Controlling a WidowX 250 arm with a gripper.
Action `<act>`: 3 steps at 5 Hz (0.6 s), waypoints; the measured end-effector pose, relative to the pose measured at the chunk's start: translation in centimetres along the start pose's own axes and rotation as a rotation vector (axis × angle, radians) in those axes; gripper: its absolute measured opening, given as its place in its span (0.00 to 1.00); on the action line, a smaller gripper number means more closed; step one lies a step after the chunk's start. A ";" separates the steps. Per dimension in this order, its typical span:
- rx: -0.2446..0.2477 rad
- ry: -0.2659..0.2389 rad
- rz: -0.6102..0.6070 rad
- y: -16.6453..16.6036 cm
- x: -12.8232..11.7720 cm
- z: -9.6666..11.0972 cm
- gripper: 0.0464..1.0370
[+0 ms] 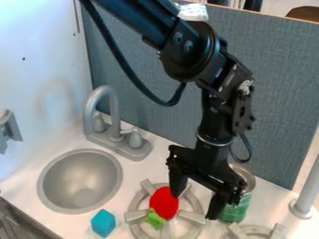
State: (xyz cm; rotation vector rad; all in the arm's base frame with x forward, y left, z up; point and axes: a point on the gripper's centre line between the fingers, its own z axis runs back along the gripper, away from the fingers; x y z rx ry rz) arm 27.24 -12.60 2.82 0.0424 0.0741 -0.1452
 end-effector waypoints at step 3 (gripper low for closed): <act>-0.048 -0.011 -0.117 6.3 -2.1 -1.1 0.96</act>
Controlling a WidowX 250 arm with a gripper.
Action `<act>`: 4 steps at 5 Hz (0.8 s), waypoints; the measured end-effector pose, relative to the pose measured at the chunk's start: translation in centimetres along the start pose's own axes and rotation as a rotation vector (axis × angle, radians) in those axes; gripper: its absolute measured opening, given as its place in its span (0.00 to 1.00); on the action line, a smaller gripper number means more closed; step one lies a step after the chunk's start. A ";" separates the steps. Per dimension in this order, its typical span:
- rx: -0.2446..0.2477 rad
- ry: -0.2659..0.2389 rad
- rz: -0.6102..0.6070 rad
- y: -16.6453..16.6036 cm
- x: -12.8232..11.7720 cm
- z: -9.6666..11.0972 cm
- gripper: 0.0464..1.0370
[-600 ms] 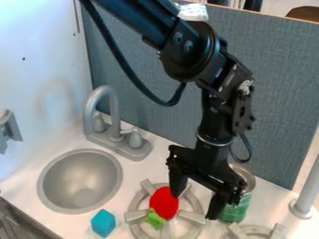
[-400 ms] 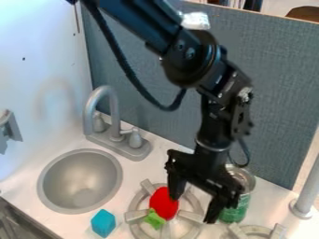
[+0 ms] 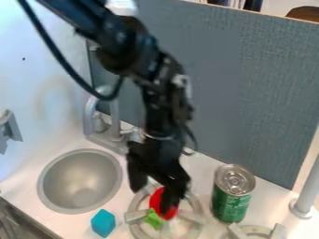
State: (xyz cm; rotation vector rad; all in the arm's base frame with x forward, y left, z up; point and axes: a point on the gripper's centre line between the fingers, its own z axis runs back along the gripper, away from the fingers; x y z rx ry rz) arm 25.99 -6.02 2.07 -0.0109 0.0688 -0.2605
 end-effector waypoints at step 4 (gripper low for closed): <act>0.149 0.006 0.102 7.2 -1.5 -7.5 0.96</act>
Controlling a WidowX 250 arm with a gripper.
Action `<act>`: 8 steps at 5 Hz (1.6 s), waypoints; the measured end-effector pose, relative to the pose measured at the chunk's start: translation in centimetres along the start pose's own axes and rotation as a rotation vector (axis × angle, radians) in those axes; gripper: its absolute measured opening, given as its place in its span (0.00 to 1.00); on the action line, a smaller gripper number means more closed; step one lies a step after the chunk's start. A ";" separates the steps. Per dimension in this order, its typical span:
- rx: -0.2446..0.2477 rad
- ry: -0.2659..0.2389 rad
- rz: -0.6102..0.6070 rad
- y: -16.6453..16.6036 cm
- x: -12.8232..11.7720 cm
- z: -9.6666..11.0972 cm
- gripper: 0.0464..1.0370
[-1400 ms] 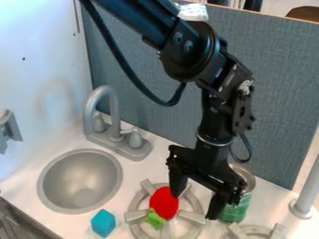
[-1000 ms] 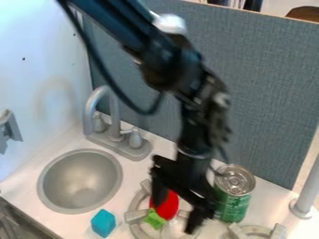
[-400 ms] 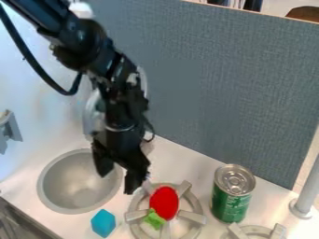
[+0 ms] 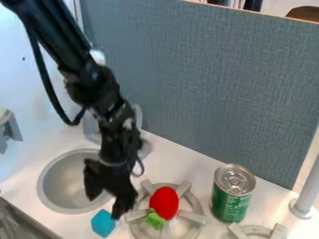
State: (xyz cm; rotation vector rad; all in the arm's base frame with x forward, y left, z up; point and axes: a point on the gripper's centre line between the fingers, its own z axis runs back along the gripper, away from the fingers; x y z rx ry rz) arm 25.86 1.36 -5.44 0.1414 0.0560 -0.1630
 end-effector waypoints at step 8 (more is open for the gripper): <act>-0.022 0.153 0.169 0.2 -0.2 -4.7 0.65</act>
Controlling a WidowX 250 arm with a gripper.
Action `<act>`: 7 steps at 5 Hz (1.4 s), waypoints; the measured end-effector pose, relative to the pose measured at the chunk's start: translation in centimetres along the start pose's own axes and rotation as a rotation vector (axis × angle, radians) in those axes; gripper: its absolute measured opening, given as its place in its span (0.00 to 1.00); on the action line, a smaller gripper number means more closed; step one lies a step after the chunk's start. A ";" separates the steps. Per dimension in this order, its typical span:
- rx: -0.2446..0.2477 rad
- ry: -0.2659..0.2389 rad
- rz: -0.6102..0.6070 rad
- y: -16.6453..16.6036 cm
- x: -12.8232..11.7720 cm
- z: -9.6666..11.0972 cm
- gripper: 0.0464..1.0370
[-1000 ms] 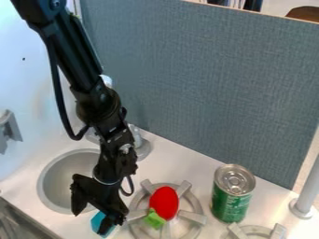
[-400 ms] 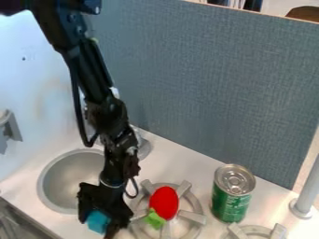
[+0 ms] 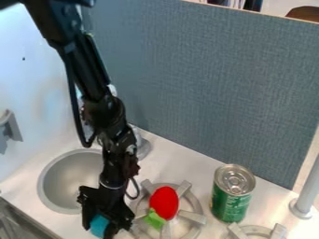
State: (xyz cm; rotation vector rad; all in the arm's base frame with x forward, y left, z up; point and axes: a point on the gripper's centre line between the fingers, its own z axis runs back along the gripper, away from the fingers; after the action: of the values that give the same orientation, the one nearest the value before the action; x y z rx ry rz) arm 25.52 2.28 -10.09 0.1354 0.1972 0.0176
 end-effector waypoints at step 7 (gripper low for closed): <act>-0.089 -0.188 -0.323 -21.6 1.8 9.0 0.65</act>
State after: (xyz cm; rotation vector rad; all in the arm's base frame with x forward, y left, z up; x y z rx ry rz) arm 29.12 -20.29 -4.64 0.0152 0.0285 -0.3063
